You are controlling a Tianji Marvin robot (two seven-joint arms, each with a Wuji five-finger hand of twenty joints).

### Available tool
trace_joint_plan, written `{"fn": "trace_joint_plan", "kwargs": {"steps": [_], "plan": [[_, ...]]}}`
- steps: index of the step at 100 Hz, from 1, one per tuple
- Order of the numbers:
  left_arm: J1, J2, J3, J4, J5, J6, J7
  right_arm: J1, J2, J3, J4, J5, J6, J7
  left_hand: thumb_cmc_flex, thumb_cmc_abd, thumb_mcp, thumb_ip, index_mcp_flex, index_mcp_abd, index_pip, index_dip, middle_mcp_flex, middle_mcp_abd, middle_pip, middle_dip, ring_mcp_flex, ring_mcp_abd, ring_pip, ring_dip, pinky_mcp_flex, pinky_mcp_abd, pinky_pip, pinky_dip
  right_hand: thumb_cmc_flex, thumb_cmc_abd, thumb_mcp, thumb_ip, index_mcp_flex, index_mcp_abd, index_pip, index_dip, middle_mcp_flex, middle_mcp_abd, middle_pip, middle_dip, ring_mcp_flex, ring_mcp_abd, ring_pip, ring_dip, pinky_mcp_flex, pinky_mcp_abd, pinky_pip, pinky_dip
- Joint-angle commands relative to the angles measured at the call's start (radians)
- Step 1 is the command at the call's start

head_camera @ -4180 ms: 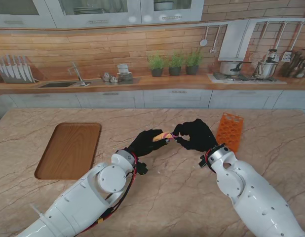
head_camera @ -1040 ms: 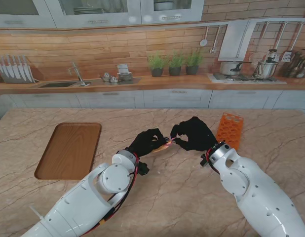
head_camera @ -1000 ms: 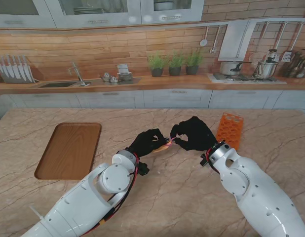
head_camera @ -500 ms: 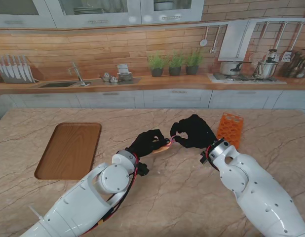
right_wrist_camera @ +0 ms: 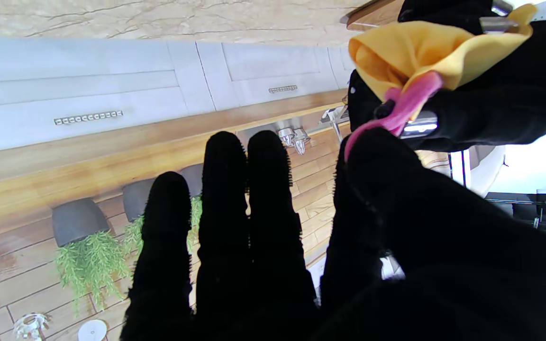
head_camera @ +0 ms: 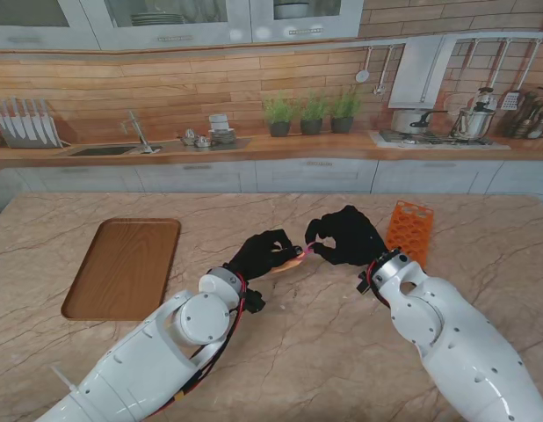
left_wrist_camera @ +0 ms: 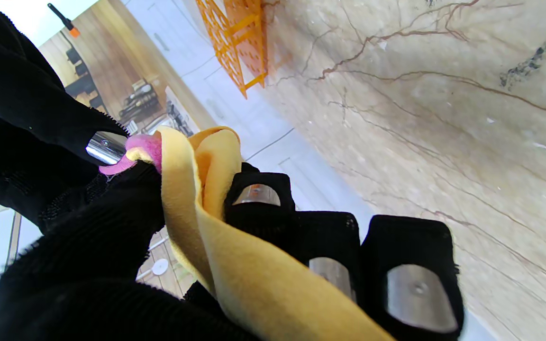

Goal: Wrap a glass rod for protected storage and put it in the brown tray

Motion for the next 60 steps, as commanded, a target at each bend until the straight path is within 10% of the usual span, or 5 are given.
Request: {"fn": "trace_joint_plan", "kwargs": {"steps": [1,60], "plan": [[0.004,-0.005,0.002,0.006,0.002,0.000,0.000,-0.008,-0.001,0.004,-0.013,-0.001,0.008,-0.001,0.172,-0.114,0.175,0.066,-0.010,-0.014,0.001,0.007,0.061,-0.123,0.170,0.004,-0.005,-0.098,0.122,0.009,0.016,0.001,0.260,0.017,0.016,0.058,0.038,0.009,0.011,-0.072,0.063,0.015,-0.010,0.023,-0.002,0.016,-0.027,-0.016,-0.012,-0.007,-0.016,0.004,-0.002,-0.006],[0.003,-0.004,0.001,0.005,-0.007,-0.006,-0.006,-0.001,-0.001,-0.009,0.000,0.004,0.039,0.012,0.176,-0.112,0.169,0.067,-0.011,-0.014,-0.002,0.007,0.061,-0.124,0.168,0.006,-0.006,-0.096,0.123,0.009,0.016,0.003,0.260,0.018,0.022,0.063,0.025,0.000,0.008,-0.085,0.061,0.012,-0.009,0.023,-0.003,0.018,-0.023,-0.012,-0.014,-0.007,-0.016,0.004,-0.004,-0.003]]}}
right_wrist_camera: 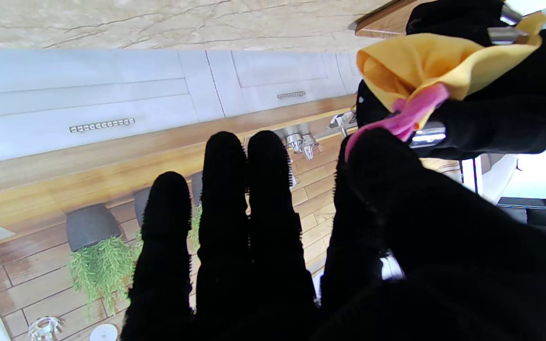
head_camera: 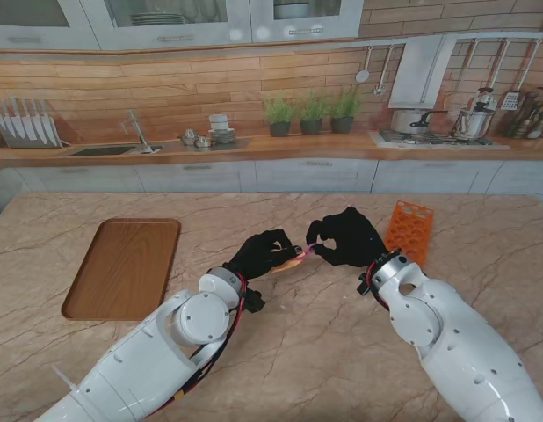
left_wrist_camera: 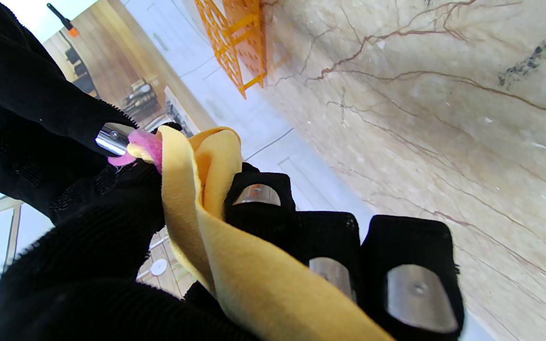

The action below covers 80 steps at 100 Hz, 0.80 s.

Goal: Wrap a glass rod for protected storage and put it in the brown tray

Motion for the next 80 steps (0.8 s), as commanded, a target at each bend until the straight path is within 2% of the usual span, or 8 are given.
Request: {"fn": "trace_joint_plan", "kwargs": {"steps": [1,35,80], "plan": [[0.007,-0.003,0.000,-0.002,-0.004,-0.002,-0.005,0.003,-0.002,-0.004,0.002,0.000,0.007,0.001,0.175,-0.112,0.168,0.067,-0.010,-0.014,-0.002,0.007,0.061,-0.124,0.168,0.006,-0.006,-0.096,0.123,0.009,0.016,0.003,0.260,0.018,0.023,0.064,0.025,0.000,0.008,-0.082,0.062,0.015,-0.009,0.024,-0.002,0.018,-0.022,-0.012,-0.014,-0.007,-0.016,0.004,-0.004,-0.003],[0.014,0.001,-0.004,-0.012,-0.002,0.002,-0.012,0.000,-0.002,-0.009,-0.001,-0.002,0.027,0.003,0.176,-0.112,0.168,0.067,-0.010,-0.012,-0.003,0.007,0.061,-0.124,0.168,0.007,-0.006,-0.095,0.123,0.009,0.016,0.005,0.260,0.020,0.032,0.068,0.015,-0.005,0.008,-0.088,0.061,0.013,-0.008,0.023,-0.002,0.018,-0.021,-0.013,-0.013,-0.007,-0.012,0.003,-0.003,-0.001],[0.011,0.004,0.009,-0.012,-0.013,0.000,-0.037,0.033,-0.008,-0.031,0.025,0.035,0.004,0.007,0.176,-0.112,0.167,0.067,-0.009,-0.013,-0.006,0.007,0.061,-0.124,0.168,0.007,-0.006,-0.094,0.123,0.010,0.016,0.006,0.260,0.022,0.014,0.066,0.005,-0.002,0.004,-0.094,0.046,-0.012,-0.012,0.025,0.001,0.022,-0.022,-0.009,-0.012,-0.008,-0.012,0.004,-0.004,0.000]]}}
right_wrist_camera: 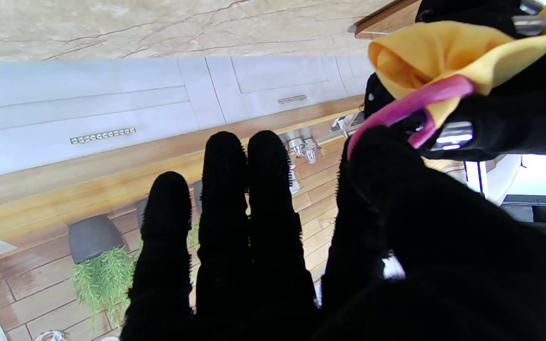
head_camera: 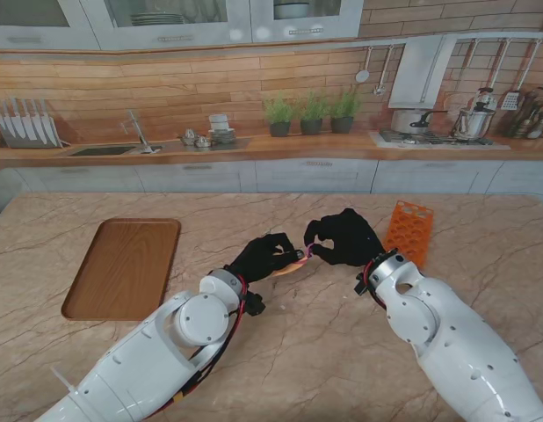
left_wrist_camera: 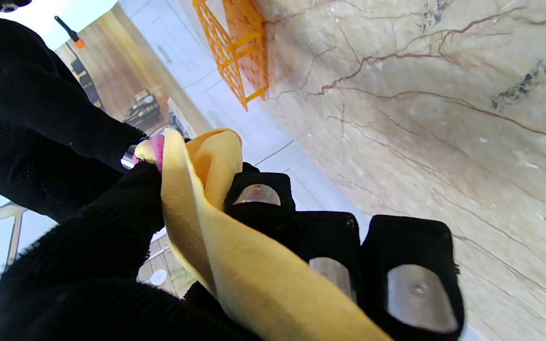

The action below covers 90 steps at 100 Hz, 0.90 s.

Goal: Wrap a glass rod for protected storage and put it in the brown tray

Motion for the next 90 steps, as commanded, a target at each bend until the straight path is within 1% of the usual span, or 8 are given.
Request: {"fn": "trace_joint_plan", "kwargs": {"steps": [1,21,42,52,59,68,83,90], "plan": [[0.006,-0.003,0.006,-0.001,-0.005,0.000,-0.007,0.010,-0.006,-0.004,-0.002,0.006,-0.006,0.005,0.177,-0.111,0.167,0.067,-0.009,-0.013,-0.005,0.007,0.062,-0.124,0.168,0.007,-0.006,-0.094,0.123,0.010,0.016,0.006,0.260,0.022,0.013,0.065,0.024,-0.001,0.005,-0.070,0.045,0.008,-0.012,0.024,0.001,0.011,-0.022,-0.009,-0.012,-0.008,-0.012,0.004,-0.004,0.000],[0.005,-0.004,0.008,-0.003,-0.014,0.003,-0.012,0.025,-0.012,-0.022,0.011,0.039,-0.011,0.012,0.177,-0.111,0.165,0.067,-0.010,-0.015,-0.008,0.006,0.062,-0.124,0.167,0.007,-0.006,-0.095,0.122,0.009,0.016,0.006,0.260,0.023,-0.015,0.050,0.030,0.000,0.013,-0.065,0.041,-0.022,-0.016,0.026,0.004,0.021,-0.026,-0.008,-0.013,-0.007,-0.013,0.007,-0.005,0.001],[0.008,-0.006,0.007,-0.008,-0.032,0.009,-0.015,0.037,-0.011,-0.046,0.018,0.061,0.017,0.049,0.171,-0.110,0.162,0.065,-0.004,-0.033,-0.022,-0.009,0.061,-0.122,0.163,0.007,-0.005,-0.103,0.121,0.007,0.018,-0.001,0.260,0.035,-0.094,0.027,0.020,-0.004,0.026,-0.025,0.050,-0.046,-0.021,0.034,-0.004,0.028,-0.032,0.003,-0.019,-0.006,-0.020,0.017,-0.014,0.000],[0.009,-0.008,0.005,-0.008,-0.037,0.012,-0.011,0.041,-0.012,-0.053,0.023,0.071,0.022,0.058,0.150,-0.118,0.191,0.065,0.000,-0.038,-0.020,-0.019,0.061,-0.123,0.156,0.009,-0.005,-0.108,0.120,0.004,0.019,-0.008,0.260,0.043,-0.121,0.022,0.014,-0.006,0.032,-0.018,0.052,-0.047,-0.020,0.036,-0.006,0.029,-0.033,0.004,-0.021,-0.006,-0.020,0.019,-0.015,0.001],[0.011,-0.012,0.003,-0.008,-0.043,0.017,-0.002,0.042,-0.011,-0.056,0.025,0.072,0.021,0.061,0.138,-0.123,0.208,0.065,0.001,-0.046,-0.028,-0.038,0.061,-0.127,0.149,0.009,-0.005,-0.114,0.120,0.003,0.020,-0.014,0.260,0.045,-0.135,0.015,0.011,-0.008,0.033,-0.015,0.052,-0.048,-0.020,0.037,-0.007,0.030,-0.033,0.006,-0.022,-0.005,-0.021,0.020,-0.016,0.001],[0.012,-0.015,0.000,-0.007,-0.048,0.020,0.008,0.040,-0.010,-0.055,0.025,0.069,0.021,0.065,0.105,-0.130,0.225,0.057,-0.006,-0.054,-0.056,-0.096,0.061,-0.132,0.138,0.011,-0.005,-0.124,0.120,0.002,0.021,-0.023,0.260,0.048,-0.152,0.006,0.009,-0.011,0.035,-0.011,0.052,-0.048,-0.020,0.036,-0.008,0.031,-0.032,0.005,-0.022,-0.005,-0.021,0.021,-0.017,0.002],[0.015,-0.020,-0.003,-0.008,-0.055,0.025,0.022,0.030,-0.007,-0.047,0.018,0.057,0.026,0.064,0.034,-0.078,0.163,0.039,-0.026,-0.058,-0.080,-0.133,0.051,-0.134,0.127,0.018,-0.005,-0.131,0.120,0.001,0.022,-0.034,0.260,0.048,-0.184,-0.015,0.022,-0.016,0.034,-0.004,0.050,-0.048,-0.020,0.037,-0.012,0.033,-0.032,0.005,-0.024,-0.004,-0.021,0.021,-0.019,0.004],[0.017,-0.022,-0.006,-0.010,-0.063,0.028,0.024,0.023,-0.007,-0.043,0.015,0.052,0.028,0.061,-0.009,-0.015,0.106,0.061,-0.022,-0.051,-0.103,-0.139,0.043,-0.129,0.120,0.032,-0.005,-0.131,0.120,0.001,0.021,-0.036,0.260,0.045,-0.193,-0.020,0.022,-0.017,0.032,-0.001,0.049,-0.048,-0.021,0.036,-0.012,0.034,-0.032,0.005,-0.024,-0.003,-0.021,0.021,-0.019,0.004]]}}
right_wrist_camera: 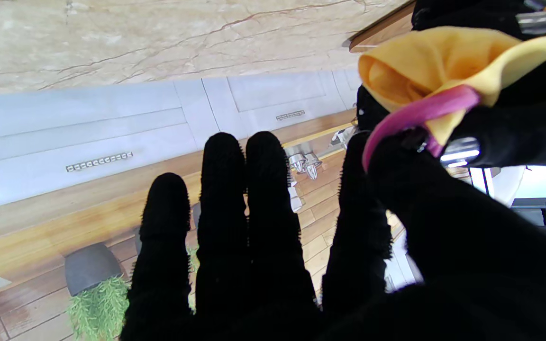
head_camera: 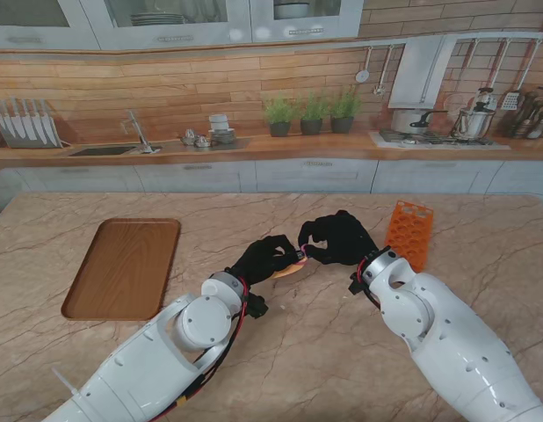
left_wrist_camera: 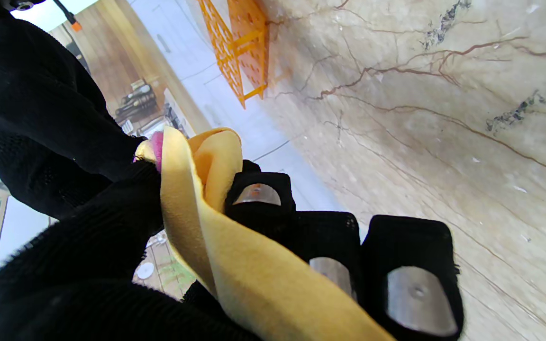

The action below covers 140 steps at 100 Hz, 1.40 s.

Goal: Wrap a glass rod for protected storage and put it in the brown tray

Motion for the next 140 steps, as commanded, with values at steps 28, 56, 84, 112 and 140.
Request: {"fn": "trace_joint_plan", "kwargs": {"steps": [28,56,84,112,140], "plan": [[0.007,-0.009,-0.009,-0.013,-0.022,0.006,-0.002,-0.027,0.001,0.001,-0.009,-0.018,0.011,-0.003,-0.077,0.154,-0.189,0.097,0.016,-0.004,-0.129,0.099,0.026,-0.123,0.112,0.050,-0.005,-0.132,0.118,0.001,0.022,-0.040,0.260,0.014,-0.112,-0.059,-0.028,-0.045,0.025,0.023,0.039,0.000,-0.016,0.025,-0.012,0.013,-0.024,-0.006,-0.013,-0.003,-0.012,0.011,-0.016,0.005],[-0.002,-0.010,-0.004,0.004,-0.011,-0.012,-0.001,-0.014,0.002,-0.016,0.005,-0.020,0.009,0.004,-0.146,0.082,-0.391,0.080,0.012,-0.002,-0.140,0.143,0.016,-0.136,0.105,0.057,-0.004,-0.155,0.103,0.005,0.024,-0.066,0.260,0.009,-0.125,-0.063,-0.021,-0.051,0.026,0.026,0.038,0.000,-0.017,0.026,-0.013,0.015,-0.024,-0.005,-0.014,-0.003,-0.012,0.011,-0.017,0.006],[-0.003,-0.011,-0.004,0.007,-0.016,-0.011,-0.002,-0.003,0.005,-0.026,0.017,-0.035,0.000,0.002,-0.158,0.098,-0.433,0.076,0.004,0.000,-0.140,0.147,0.014,-0.141,0.106,0.059,-0.004,-0.169,0.103,0.007,0.026,-0.078,0.260,0.022,-0.186,-0.034,-0.117,-0.028,0.068,0.076,-0.042,0.055,-0.018,0.036,-0.014,0.020,-0.025,0.007,-0.017,0.001,-0.015,0.020,-0.025,0.011],[-0.007,-0.011,0.002,0.009,-0.022,-0.012,-0.011,0.023,0.011,-0.053,0.037,-0.062,-0.013,0.003,-0.106,0.098,-0.431,0.095,0.015,-0.003,-0.138,0.148,0.019,-0.142,0.112,0.060,-0.004,-0.171,0.108,0.010,0.026,-0.077,0.260,0.035,-0.207,-0.075,-0.271,0.086,0.106,0.131,-0.137,0.183,-0.017,0.052,-0.016,0.023,-0.025,0.026,-0.021,0.005,-0.021,0.038,-0.039,0.015],[-0.003,-0.013,0.000,0.002,-0.030,0.009,-0.007,0.050,0.015,-0.086,0.063,-0.092,-0.038,-0.012,-0.042,0.169,-0.371,0.122,0.013,0.000,-0.155,0.141,0.021,-0.138,0.116,0.061,-0.004,-0.167,0.112,0.010,0.026,-0.071,0.260,0.042,-0.168,-0.137,-0.268,0.123,0.099,0.134,-0.144,0.201,-0.017,0.042,-0.015,0.026,-0.017,0.019,-0.026,0.002,-0.019,0.045,-0.043,0.013]]}}
